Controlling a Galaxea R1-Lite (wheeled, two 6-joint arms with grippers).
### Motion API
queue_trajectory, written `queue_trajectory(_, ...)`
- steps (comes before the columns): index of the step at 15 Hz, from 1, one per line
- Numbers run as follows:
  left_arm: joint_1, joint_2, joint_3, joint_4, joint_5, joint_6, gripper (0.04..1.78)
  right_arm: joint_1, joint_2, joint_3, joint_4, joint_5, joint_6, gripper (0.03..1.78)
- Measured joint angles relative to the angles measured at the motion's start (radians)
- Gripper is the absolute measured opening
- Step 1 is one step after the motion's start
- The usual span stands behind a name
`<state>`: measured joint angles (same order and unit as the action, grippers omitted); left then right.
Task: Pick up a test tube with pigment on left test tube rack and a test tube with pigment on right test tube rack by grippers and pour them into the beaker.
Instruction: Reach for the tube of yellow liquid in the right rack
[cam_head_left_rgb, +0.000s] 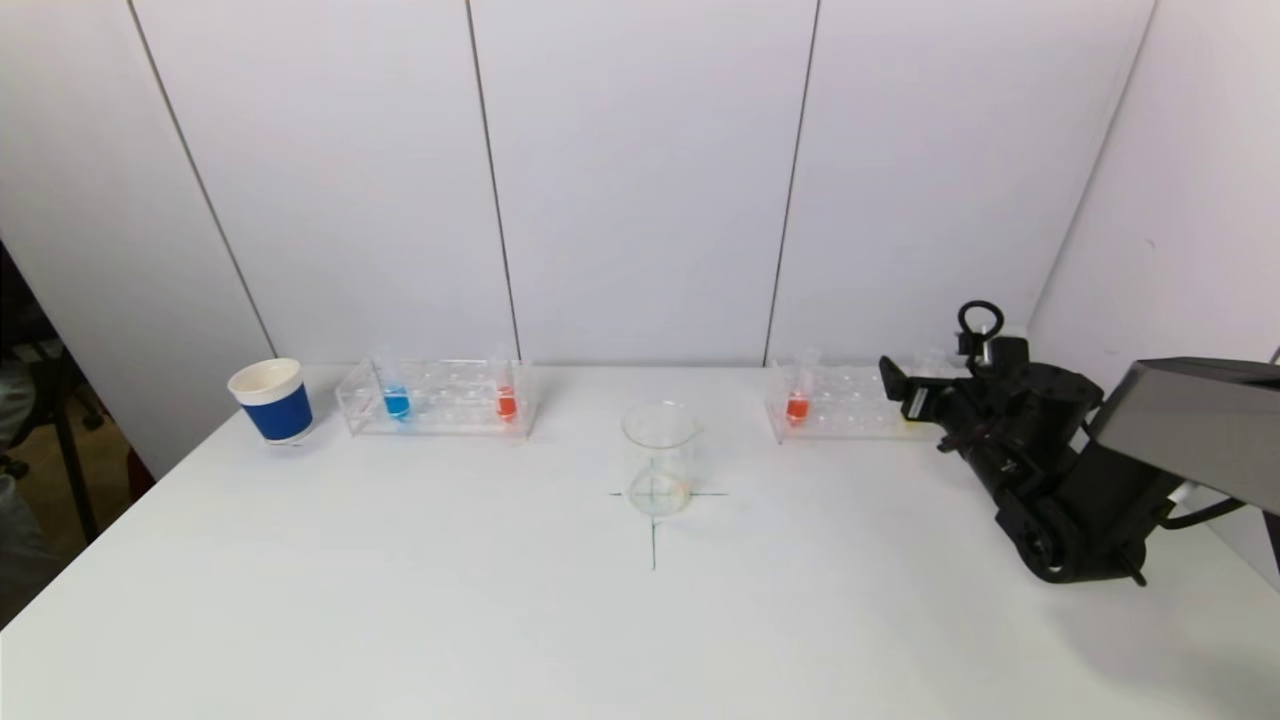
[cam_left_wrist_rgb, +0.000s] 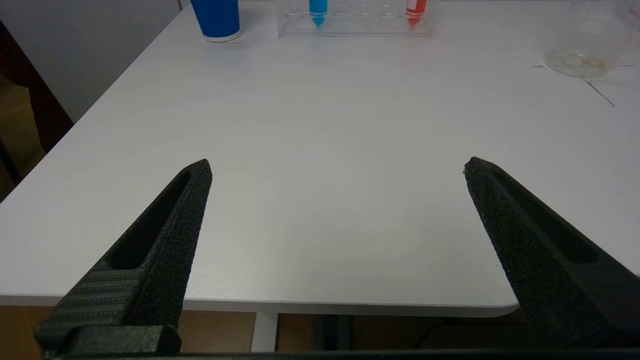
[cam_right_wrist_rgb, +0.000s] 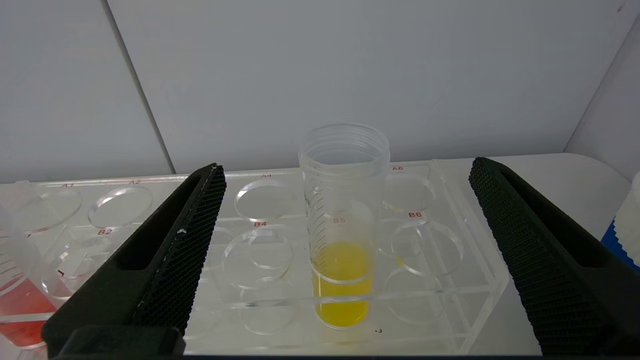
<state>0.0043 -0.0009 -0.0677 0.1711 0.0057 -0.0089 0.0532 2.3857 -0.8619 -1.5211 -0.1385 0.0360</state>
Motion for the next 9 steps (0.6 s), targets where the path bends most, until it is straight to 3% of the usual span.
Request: queue_trajectory(9,0.000,0.000,0.000,0.000,0.000,0.000,1.76,0.002,0.017,-0.026,0.000,0.001,-0.004,1.77)
